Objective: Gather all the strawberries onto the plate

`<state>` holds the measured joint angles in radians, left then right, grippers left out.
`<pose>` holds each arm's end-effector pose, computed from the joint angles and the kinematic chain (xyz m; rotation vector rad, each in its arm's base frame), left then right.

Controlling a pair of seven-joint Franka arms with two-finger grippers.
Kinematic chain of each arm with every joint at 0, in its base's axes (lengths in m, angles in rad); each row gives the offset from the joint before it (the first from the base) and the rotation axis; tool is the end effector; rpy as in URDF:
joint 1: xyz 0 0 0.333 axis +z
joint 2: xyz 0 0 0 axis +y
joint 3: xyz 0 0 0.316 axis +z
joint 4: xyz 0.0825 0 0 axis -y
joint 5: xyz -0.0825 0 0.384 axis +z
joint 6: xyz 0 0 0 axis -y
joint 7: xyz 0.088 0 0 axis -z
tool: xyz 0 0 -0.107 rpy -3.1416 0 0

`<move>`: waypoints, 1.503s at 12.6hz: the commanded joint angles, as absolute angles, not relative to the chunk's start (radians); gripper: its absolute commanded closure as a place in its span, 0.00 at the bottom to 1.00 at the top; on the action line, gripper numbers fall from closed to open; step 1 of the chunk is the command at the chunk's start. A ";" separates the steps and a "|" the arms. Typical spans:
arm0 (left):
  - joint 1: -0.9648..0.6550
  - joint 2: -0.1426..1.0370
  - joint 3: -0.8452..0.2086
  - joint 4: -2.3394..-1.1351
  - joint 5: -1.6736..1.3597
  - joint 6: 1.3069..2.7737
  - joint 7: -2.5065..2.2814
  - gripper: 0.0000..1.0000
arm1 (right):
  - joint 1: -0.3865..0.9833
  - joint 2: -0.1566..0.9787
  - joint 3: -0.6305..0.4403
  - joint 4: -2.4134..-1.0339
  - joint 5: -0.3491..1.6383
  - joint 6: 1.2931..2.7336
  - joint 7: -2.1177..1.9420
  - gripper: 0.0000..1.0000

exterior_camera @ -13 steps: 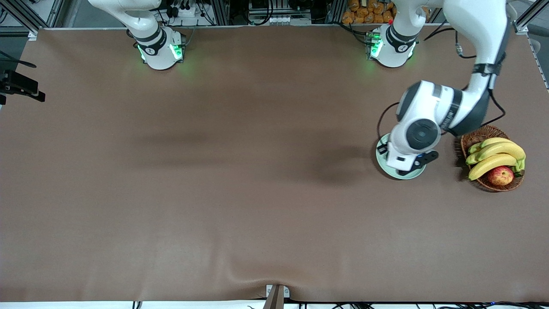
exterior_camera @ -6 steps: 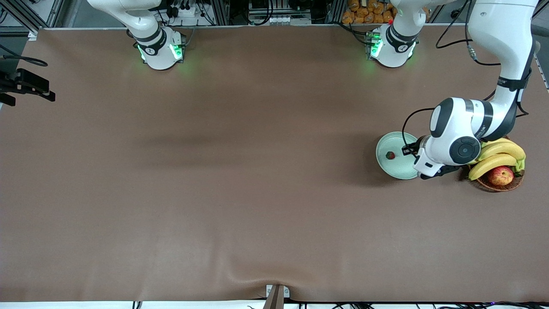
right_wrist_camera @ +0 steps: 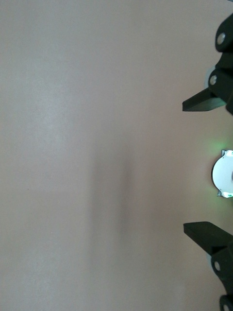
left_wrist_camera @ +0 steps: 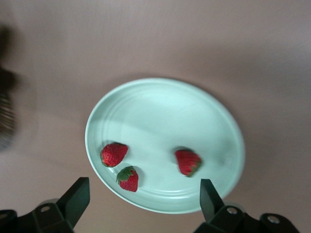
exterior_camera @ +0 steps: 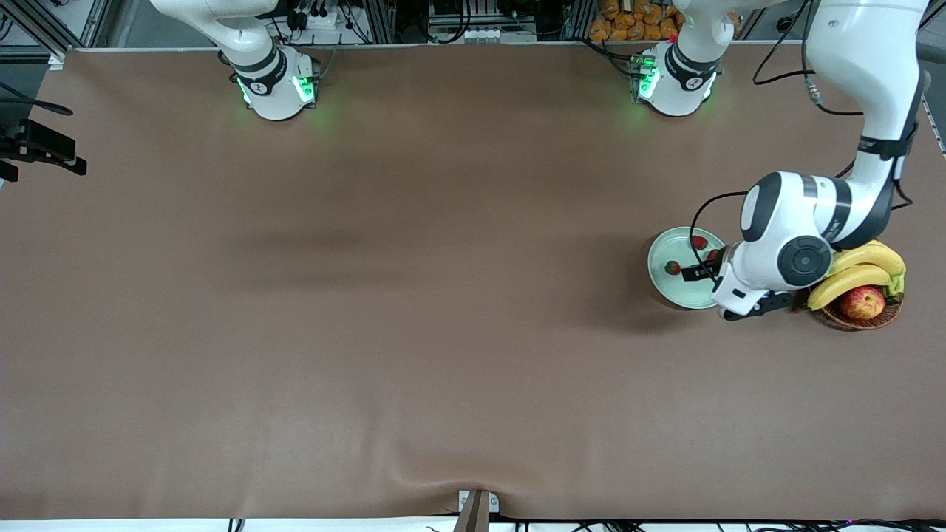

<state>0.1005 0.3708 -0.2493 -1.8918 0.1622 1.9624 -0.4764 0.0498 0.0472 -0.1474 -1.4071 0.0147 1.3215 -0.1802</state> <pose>0.5889 -0.0713 0.2940 -2.9604 -0.3679 0.3851 0.5398 -0.0487 0.6539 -3.1065 -0.1321 0.2024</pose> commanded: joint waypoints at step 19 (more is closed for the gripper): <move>0.063 -0.086 -0.129 -1.606 -0.002 1.517 -0.224 0.00 | 0.058 0.064 -0.196 -1.411 0.028 1.358 -0.169 0.00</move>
